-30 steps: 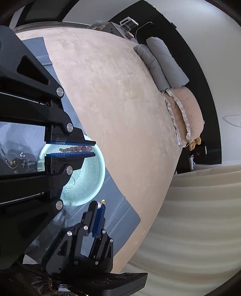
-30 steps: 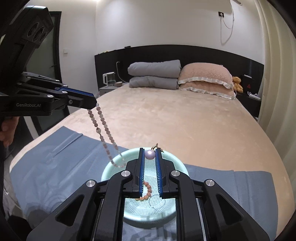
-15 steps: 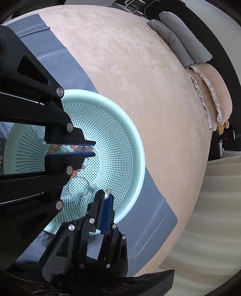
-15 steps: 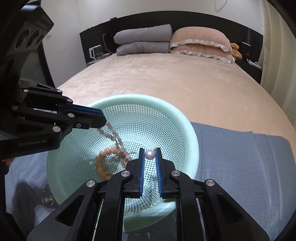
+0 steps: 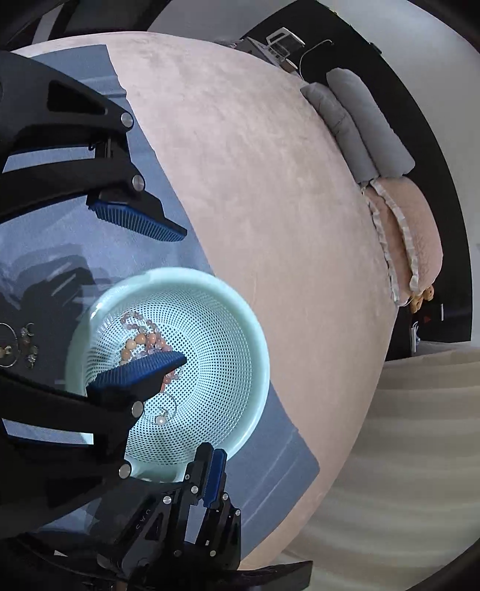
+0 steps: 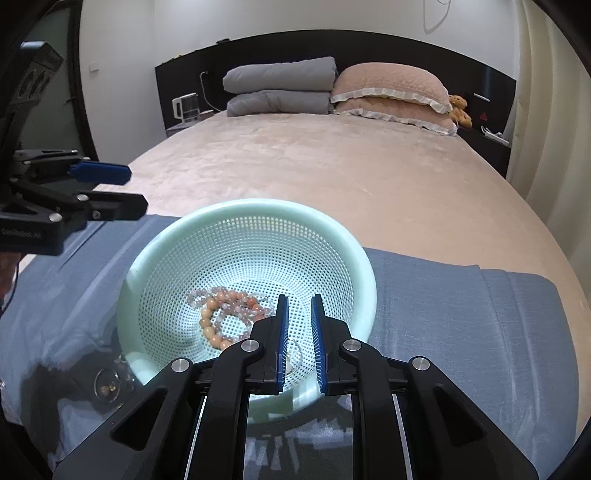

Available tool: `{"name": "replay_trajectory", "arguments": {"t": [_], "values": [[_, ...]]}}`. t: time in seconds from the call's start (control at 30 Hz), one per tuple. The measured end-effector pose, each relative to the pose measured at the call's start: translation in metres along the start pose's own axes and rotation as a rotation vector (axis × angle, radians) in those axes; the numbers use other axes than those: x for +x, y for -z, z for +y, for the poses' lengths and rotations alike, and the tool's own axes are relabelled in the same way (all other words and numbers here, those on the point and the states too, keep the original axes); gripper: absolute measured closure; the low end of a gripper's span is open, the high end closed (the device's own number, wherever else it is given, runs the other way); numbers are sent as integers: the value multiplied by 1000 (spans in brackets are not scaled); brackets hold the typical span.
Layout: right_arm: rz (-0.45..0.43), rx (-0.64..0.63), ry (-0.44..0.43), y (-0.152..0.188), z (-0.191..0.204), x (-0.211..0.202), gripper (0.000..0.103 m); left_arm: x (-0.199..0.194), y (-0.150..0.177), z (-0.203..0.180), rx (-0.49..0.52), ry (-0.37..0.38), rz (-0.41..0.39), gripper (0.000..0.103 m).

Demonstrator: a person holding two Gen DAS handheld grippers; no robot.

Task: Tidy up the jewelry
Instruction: 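Carry necklace and pearl earring into the basket and open both tools, then grasp the silver hoop with pearl with the left tool while the right tool grasps a charm earring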

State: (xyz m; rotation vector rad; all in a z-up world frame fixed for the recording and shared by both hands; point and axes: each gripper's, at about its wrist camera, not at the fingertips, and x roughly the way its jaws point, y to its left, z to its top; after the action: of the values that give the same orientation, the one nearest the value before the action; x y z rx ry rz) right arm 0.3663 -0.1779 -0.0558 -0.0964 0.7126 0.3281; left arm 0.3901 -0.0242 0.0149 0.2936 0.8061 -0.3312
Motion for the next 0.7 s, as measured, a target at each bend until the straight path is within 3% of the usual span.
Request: {"name": "replay_trajectory", "arguments": {"t": [0.2,0.27,0.4,0.47,0.7], "values": [[-23,-21,13,2,14,-41,88,-56,7,10,-29,-60,-39,16],[-37,-33,14,6,19,-56,74,-73,16,13,-51,-52,-47,11],[-58,-65,14,20,32,-78,69,-91,38,13,-79,-46,-54,7],[-79,-75,9,30,36,-86,59,-92,56,12,-94,-52,-42,6],[-45,-110,-58,78,56,-72,55,-58,133,-3,-81,-40,27,6]]}}
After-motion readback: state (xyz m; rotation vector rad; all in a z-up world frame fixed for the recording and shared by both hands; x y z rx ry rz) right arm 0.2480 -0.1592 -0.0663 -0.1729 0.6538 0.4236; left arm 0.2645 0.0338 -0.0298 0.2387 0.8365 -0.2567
